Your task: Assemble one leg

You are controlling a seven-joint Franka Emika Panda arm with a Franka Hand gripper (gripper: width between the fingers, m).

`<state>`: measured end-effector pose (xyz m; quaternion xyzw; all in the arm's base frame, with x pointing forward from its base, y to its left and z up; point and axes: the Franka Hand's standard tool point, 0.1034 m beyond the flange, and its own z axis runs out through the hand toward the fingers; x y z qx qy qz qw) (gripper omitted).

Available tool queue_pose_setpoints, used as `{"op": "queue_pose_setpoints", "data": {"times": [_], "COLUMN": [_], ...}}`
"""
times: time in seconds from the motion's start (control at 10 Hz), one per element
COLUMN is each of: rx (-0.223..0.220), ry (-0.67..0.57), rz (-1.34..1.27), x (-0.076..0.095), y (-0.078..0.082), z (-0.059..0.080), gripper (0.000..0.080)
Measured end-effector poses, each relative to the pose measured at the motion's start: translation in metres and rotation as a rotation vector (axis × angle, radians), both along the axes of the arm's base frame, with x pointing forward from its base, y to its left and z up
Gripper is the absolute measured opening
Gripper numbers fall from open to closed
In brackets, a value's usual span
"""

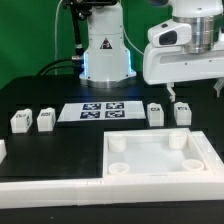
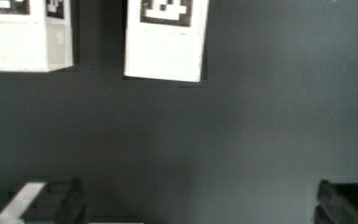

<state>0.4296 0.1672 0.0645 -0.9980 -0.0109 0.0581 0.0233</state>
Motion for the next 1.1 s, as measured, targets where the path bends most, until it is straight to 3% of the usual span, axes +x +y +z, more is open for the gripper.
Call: {"op": "queue_pose_setpoints", "data": {"times": [0.4, 0.8, 1.1], "rx": [-0.022, -0.038, -0.033], "ry": [0.370, 0.759, 0.781], "rz": [0.000, 0.034, 0.035], "x": [-0.020, -0.022, -0.019], "y": [0.000, 0.002, 0.005], "z": [-0.021, -0.016, -0.025], "gripper": [0.0649, 0.0649, 0.0649]}}
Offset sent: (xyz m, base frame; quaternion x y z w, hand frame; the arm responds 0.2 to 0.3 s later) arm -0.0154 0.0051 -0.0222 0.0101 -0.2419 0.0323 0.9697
